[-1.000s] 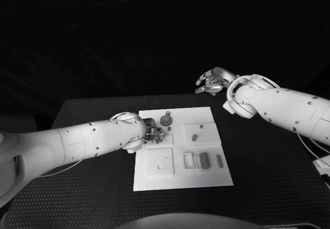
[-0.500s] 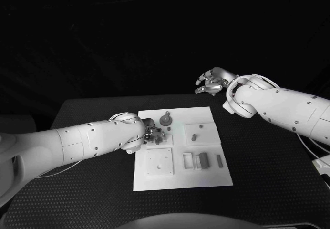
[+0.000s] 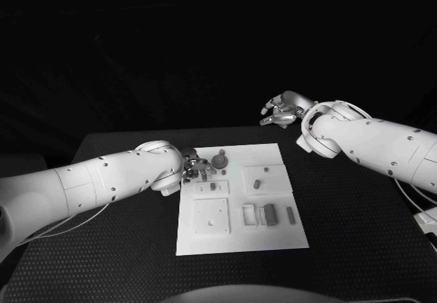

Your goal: Assemble the parts on the task board

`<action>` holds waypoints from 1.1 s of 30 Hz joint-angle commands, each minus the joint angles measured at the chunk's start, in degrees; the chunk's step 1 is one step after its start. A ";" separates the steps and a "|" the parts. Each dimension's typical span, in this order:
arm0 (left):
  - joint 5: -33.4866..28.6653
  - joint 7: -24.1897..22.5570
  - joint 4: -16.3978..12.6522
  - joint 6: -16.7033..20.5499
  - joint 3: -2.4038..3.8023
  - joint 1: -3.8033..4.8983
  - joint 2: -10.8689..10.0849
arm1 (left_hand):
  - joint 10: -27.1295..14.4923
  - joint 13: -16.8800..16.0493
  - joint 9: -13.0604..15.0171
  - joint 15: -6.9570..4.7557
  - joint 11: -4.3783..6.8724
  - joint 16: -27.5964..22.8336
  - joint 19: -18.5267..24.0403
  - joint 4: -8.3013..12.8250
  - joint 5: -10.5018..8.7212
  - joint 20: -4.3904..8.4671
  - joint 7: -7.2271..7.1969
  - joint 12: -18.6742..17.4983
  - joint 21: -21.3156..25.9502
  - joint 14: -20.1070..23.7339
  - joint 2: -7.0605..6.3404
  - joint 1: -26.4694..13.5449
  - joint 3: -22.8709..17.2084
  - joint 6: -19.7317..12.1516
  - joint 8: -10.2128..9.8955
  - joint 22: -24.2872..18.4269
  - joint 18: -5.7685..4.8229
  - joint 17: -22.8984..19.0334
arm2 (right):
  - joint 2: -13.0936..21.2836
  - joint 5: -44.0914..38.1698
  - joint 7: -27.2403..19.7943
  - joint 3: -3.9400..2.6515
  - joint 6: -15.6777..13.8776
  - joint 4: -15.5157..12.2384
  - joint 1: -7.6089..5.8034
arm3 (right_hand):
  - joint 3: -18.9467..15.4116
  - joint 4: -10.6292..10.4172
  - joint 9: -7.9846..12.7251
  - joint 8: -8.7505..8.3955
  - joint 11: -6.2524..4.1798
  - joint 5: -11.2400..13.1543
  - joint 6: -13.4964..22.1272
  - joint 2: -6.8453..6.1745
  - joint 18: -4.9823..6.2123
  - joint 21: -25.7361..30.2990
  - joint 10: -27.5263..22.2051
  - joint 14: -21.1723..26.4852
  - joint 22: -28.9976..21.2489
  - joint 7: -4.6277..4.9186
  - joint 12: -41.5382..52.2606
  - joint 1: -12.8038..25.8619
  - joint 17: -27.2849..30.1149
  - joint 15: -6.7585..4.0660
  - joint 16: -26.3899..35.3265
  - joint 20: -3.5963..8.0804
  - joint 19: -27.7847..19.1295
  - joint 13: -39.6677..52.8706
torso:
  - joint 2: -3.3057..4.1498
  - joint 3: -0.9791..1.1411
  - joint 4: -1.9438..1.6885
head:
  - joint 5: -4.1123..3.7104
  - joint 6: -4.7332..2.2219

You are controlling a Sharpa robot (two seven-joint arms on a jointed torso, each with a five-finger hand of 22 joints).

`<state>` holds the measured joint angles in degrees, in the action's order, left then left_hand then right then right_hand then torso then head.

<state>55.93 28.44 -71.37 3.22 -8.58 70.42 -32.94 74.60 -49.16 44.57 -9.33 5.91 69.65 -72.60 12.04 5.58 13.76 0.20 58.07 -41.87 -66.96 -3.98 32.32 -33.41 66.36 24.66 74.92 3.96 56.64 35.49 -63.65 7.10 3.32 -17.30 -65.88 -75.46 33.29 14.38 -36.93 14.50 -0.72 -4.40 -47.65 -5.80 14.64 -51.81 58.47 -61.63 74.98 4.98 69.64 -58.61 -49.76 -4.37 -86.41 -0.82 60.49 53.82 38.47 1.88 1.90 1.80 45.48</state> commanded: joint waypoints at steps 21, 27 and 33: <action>6.97 -2.23 17.03 -8.87 1.18 7.01 2.71 | -6.53 1.26 -1.04 2.16 -4.62 -2.19 4.46 1.04 -1.28 -1.02 5.00 -2.02 4.45 5.54 -1.55 1.67 0.16 -12.57 -7.91 0.00 0.08 -2.36 | -0.04 0.18 -0.62 -0.02 0.52 0.98 0.12 | -0.12 0.24 0.00 -0.36 2.58 -0.16 -4.44 0.34 0.36 0.44 -5.10 0.18 0.93 3.20 0.14 0.23 0.09 0.21 0.25 -0.23 -0.30 -0.13 | 0.19 0.03 0.14 | 0.77 -1.89; 7.06 -1.97 21.45 -12.16 1.07 6.36 5.24 | -6.98 1.47 -0.73 2.28 -4.65 -2.03 4.71 -0.55 -1.89 -1.20 5.01 -1.89 4.84 6.00 -1.36 0.79 0.15 -12.43 -7.97 0.05 0.10 -2.62 | -0.20 0.17 -0.63 -0.02 0.51 0.90 0.12 | -0.10 0.23 0.00 -0.37 2.59 -0.17 -4.43 0.36 0.36 0.44 -5.10 0.17 0.93 3.20 0.15 0.22 0.09 0.22 0.25 -0.23 -0.29 -0.13 | 0.18 0.01 0.15 | 1.04 -1.99; 6.78 -2.39 23.87 -13.23 0.95 5.09 6.69 | -7.12 1.53 -0.60 2.24 -4.60 -1.85 4.80 -1.25 -2.18 -1.21 4.96 -1.73 4.92 6.17 -1.16 0.22 0.31 -12.32 -8.02 0.18 0.12 -2.70 | -0.27 0.16 -0.68 -0.02 0.74 0.94 0.12 | -0.05 0.24 0.00 -0.38 2.59 -0.18 -4.42 0.40 0.36 0.44 -5.11 0.17 0.93 3.21 0.16 0.17 0.09 0.23 0.24 -0.22 -0.28 -0.14 | 0.11 0.10 0.19 | 1.14 -1.96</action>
<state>61.91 27.06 -47.67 -7.17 -7.68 75.49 -26.53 67.85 -47.68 43.89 -6.95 1.41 67.43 -68.06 11.13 3.69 12.59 5.13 56.07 -37.32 -61.20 -5.27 33.16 -32.97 53.75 16.80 74.90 1.17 54.01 35.30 -63.46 7.00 3.33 -17.29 -64.91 -75.36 33.29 14.38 -36.91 14.51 -0.72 -4.40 -47.65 -5.80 14.64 -51.59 58.47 -61.63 74.98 4.98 69.64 -58.61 -49.76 -4.37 -86.41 -0.82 60.49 53.77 38.66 1.94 2.06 2.95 43.48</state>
